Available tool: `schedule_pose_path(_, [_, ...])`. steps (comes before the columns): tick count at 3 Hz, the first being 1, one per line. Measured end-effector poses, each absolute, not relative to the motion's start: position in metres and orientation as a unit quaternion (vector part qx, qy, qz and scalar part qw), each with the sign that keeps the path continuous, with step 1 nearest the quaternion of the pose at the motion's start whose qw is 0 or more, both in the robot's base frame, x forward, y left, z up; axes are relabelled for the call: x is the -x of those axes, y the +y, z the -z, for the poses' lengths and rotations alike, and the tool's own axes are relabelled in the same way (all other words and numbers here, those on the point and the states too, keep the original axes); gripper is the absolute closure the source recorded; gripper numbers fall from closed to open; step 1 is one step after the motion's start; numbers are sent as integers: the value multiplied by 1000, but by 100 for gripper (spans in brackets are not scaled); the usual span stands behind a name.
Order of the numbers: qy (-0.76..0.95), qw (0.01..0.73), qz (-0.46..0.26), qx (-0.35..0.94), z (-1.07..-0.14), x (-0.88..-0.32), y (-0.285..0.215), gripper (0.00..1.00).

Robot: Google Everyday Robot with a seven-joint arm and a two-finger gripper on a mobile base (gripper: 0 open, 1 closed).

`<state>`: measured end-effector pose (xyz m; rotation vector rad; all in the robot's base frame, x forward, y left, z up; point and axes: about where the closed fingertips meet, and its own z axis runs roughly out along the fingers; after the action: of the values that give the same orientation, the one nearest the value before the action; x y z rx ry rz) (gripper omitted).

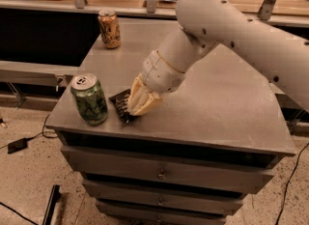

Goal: Move rxbar chocolate near green can

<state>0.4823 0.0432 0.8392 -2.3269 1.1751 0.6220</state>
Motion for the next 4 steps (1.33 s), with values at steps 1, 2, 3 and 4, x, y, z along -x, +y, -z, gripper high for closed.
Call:
schedule_pose_path(1, [419, 229, -234, 847, -839, -477, 48, 52])
schedule_pose_path(2, [419, 228, -235, 847, -839, -477, 50, 30])
schedule_pose_path(3, [418, 228, -235, 848, -838, -476, 51, 6])
schedule_pose_path(4, [418, 219, -232, 850, -842, -476, 52, 0])
